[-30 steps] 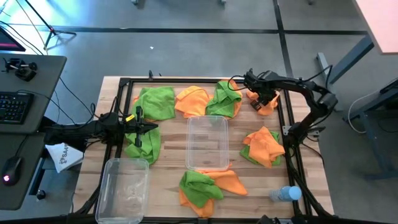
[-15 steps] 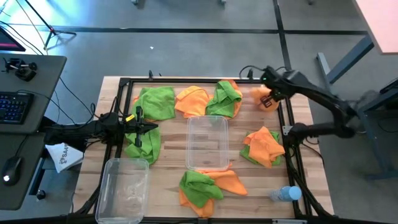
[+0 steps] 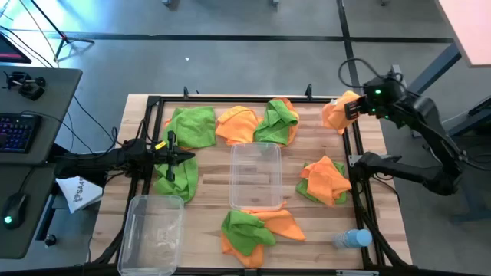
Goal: Sort microfiber towel by color & place in baskets
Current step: Put the yellow microfiber towel into the right transparent bin
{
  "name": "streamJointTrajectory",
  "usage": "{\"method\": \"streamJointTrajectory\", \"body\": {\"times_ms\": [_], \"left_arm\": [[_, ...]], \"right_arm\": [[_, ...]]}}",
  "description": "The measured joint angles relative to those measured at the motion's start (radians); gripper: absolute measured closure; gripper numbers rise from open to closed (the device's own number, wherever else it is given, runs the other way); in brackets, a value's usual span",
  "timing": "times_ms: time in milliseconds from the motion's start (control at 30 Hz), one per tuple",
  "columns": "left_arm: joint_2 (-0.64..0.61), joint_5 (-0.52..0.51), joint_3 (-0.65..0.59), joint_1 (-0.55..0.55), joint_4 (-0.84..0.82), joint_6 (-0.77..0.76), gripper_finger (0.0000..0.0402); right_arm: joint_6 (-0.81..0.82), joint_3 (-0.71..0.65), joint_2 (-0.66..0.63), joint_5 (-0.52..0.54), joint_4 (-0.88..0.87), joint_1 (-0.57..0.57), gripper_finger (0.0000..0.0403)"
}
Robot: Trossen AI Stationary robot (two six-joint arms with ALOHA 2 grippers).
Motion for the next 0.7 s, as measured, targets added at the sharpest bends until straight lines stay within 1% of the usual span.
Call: {"method": "streamJointTrajectory", "body": {"times_ms": [167,233,367,433,567,700], "left_arm": [[0.000,0.000,0.000,0.000,0.000,0.000,0.0401],[0.000,0.000,0.000,0.000,0.000,0.000,0.0402],[0.000,0.000,0.000,0.000,0.000,0.000,0.0402],[0.000,0.000,0.000,0.000,0.000,0.000,0.0402],[0.000,0.000,0.000,0.000,0.000,0.000,0.0401],[0.000,0.000,0.000,0.000,0.000,0.000,0.0402]], "right_arm": [[-0.002,0.085,-0.009,-0.024,0.006,0.000,0.0402],[-0.025,0.110,-0.009,-0.084,0.034,0.000,0.0402],[-0.065,0.125,-0.009,-0.280,0.146,0.021,0.0402],[-0.059,0.125,-0.009,-0.333,0.196,0.053,0.0402],[-0.059,0.125,0.001,-0.372,0.281,0.152,0.0403],[-0.058,0.125,0.020,-0.399,0.376,0.283,0.0403]]}}
